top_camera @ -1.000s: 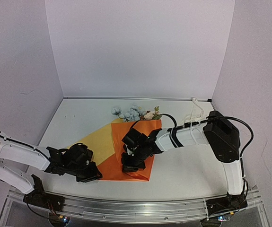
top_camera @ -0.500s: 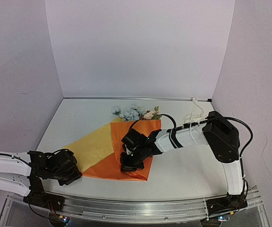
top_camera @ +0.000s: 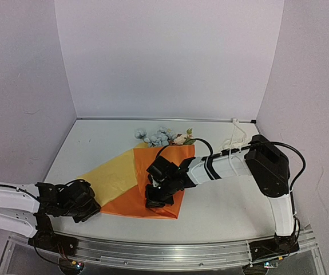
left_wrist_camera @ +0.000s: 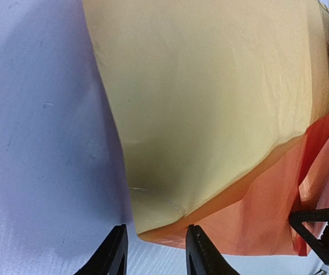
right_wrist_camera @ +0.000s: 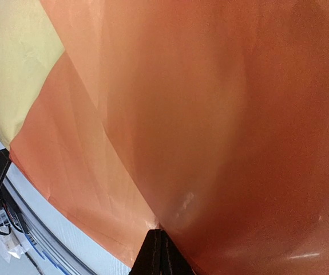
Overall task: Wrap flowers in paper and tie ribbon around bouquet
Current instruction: Press the fold line on the 2/3-folded wrapping paper, then pick up the two-thirds-folded wrapping paper from the center of the board, then fold the 2/3-folded wrapping paper at the center of the board, then press the fold line on the folded wrapping paper.
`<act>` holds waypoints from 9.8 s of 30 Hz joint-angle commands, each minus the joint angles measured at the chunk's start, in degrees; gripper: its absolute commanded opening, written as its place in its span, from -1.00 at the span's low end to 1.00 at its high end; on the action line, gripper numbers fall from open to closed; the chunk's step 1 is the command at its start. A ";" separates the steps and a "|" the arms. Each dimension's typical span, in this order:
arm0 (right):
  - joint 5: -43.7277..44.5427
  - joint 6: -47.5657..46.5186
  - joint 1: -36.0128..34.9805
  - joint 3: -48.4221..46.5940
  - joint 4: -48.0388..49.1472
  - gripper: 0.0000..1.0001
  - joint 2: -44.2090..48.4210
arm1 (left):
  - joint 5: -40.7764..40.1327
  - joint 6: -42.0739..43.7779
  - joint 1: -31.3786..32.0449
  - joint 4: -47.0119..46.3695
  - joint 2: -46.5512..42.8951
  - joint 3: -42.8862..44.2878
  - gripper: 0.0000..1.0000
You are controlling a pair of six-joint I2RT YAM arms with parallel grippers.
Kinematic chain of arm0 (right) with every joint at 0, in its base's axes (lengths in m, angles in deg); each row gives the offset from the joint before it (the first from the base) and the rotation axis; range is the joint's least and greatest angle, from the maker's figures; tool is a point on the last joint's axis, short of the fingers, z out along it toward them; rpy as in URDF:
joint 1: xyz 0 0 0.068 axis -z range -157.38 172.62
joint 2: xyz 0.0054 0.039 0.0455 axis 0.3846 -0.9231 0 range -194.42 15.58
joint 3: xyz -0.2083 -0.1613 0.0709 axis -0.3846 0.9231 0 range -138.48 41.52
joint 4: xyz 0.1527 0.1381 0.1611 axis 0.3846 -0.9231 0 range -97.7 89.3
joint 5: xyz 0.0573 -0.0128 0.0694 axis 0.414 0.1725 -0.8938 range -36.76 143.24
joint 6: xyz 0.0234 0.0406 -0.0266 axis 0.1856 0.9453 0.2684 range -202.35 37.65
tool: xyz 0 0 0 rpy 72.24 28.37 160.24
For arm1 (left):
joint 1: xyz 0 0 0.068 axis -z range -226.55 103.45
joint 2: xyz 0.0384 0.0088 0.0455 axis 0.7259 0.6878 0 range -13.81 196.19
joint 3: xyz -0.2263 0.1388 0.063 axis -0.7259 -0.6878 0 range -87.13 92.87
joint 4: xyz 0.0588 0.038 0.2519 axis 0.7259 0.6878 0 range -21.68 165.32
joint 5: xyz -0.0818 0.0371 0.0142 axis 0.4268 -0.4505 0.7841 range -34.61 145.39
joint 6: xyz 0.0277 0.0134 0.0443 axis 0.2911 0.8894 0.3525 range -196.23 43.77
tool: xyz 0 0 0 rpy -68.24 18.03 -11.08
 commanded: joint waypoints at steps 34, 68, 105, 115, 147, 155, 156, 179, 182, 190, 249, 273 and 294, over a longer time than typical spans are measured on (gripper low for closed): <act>-5.06 1.03 -3.74 -6.64 -3.95 -0.97 -2.50 | -3.56 8.12 -0.14 -0.51 -3.03 6.33 -1.00; -11.97 -6.47 -3.75 -9.73 -11.60 -0.95 5.02 | 8.92 34.04 -0.06 -14.16 0.69 15.50 -1.00; 6.71 -4.43 10.17 14.32 -9.58 -0.44 15.13 | 31.10 56.07 0.03 -14.35 30.07 37.97 -1.00; 9.47 -4.50 10.57 22.16 -9.83 -0.26 27.35 | 35.47 58.46 0.03 -12.44 42.57 46.98 -1.00; 13.77 10.11 18.98 1.60 -7.28 0.22 21.05 | 38.42 60.55 0.01 -6.54 53.31 57.35 -1.00; 13.18 10.18 19.69 0.04 -6.91 -0.42 18.57 | 38.25 60.82 0.02 -6.74 53.27 57.48 -0.99; 12.90 9.81 19.95 -0.15 -6.91 -0.56 18.36 | 38.25 60.78 -0.01 -6.75 53.18 57.39 -0.97; -4.85 -5.14 27.97 -3.05 -11.12 -1.00 11.53 | 39.10 55.81 -7.51 -13.18 42.87 42.67 -0.59; -4.55 -6.22 28.14 -2.19 -11.56 -1.00 11.69 | 39.36 55.84 -8.12 -13.96 44.16 41.74 -0.67; -2.60 -8.21 29.98 0.24 -12.54 -0.97 12.92 | 40.46 56.53 -8.23 -14.05 49.02 43.40 -0.80; -8.91 4.98 13.66 14.71 -4.36 -0.72 11.42 | 44.93 51.91 -9.63 -18.88 51.70 41.50 -0.81; -9.16 2.73 13.74 17.46 -4.36 -0.76 10.58 | 50.69 42.74 -21.97 -25.75 59.49 42.88 -0.72; -10.03 1.13 13.90 18.20 -4.36 -0.78 10.11 | 57.33 51.63 -32.53 -9.26 74.67 69.26 -0.63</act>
